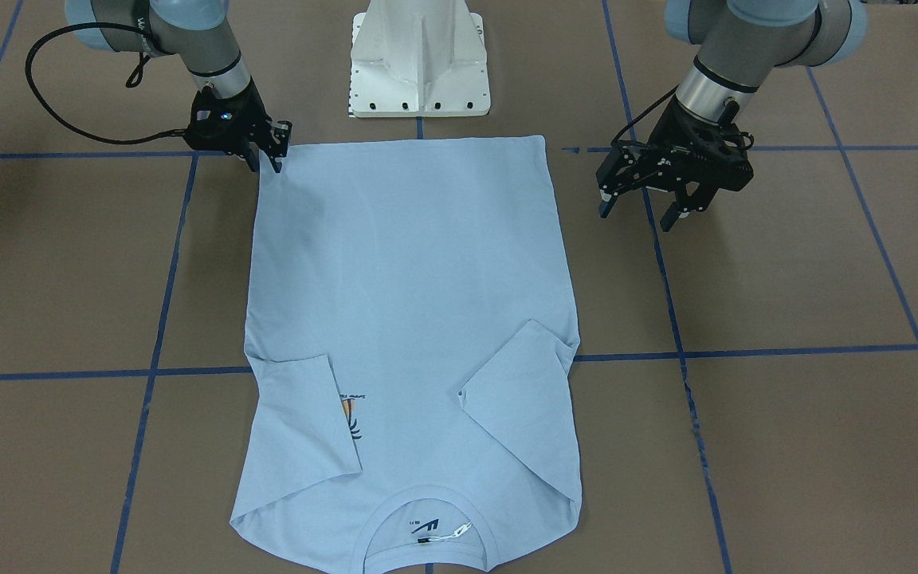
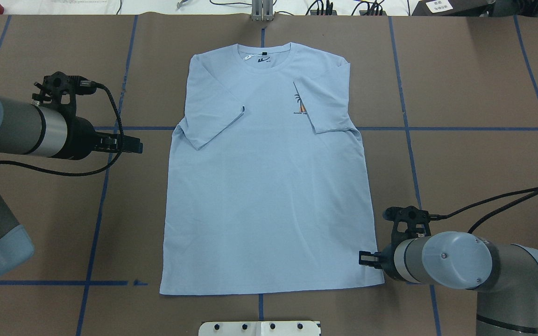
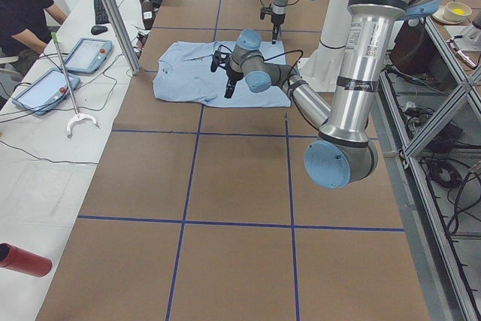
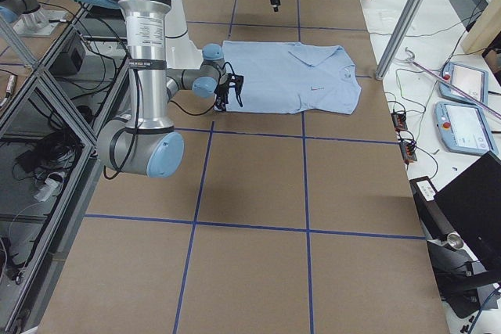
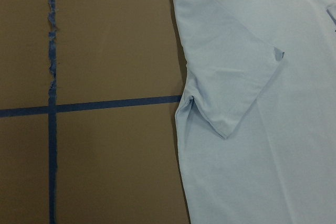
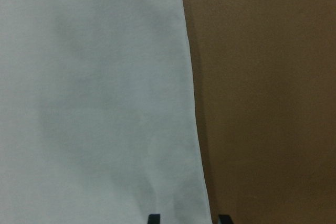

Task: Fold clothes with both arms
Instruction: 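Lower the left gripper to the other hem corner while the right gripper holds position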

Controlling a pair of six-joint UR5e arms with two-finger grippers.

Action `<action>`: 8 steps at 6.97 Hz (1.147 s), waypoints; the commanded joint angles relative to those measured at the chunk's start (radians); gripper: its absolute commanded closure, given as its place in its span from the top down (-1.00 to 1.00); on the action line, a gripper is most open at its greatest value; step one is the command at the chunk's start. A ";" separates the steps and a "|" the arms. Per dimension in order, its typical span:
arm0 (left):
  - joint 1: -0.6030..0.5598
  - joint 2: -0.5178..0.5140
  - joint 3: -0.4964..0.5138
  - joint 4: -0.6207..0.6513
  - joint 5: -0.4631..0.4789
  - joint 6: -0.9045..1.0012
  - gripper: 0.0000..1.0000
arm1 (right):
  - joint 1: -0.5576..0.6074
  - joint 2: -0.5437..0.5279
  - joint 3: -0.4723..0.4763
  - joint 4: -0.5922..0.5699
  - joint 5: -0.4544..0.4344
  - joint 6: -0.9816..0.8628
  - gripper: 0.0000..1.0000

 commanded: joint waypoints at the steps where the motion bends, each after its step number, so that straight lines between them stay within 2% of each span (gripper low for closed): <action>1: 0.000 0.003 0.000 0.000 0.000 0.000 1.00 | -0.002 0.000 0.005 0.000 0.004 0.000 -0.13; 2: 0.000 0.002 0.000 0.000 0.000 0.000 1.00 | -0.002 -0.002 0.005 0.000 0.008 0.000 0.04; 3: 0.000 0.002 0.001 0.000 0.000 0.000 1.00 | -0.003 -0.008 0.003 -0.001 0.008 0.000 0.11; 5: 0.000 0.002 0.001 0.000 0.000 0.000 1.00 | -0.017 -0.023 0.000 -0.001 0.007 0.000 0.12; 7: 0.000 0.002 0.001 0.000 0.000 0.000 1.00 | -0.029 -0.023 -0.003 -0.001 0.005 0.000 0.02; 8: 0.000 0.000 0.001 0.000 0.000 0.000 1.00 | -0.029 -0.019 0.002 -0.001 0.005 0.000 -0.22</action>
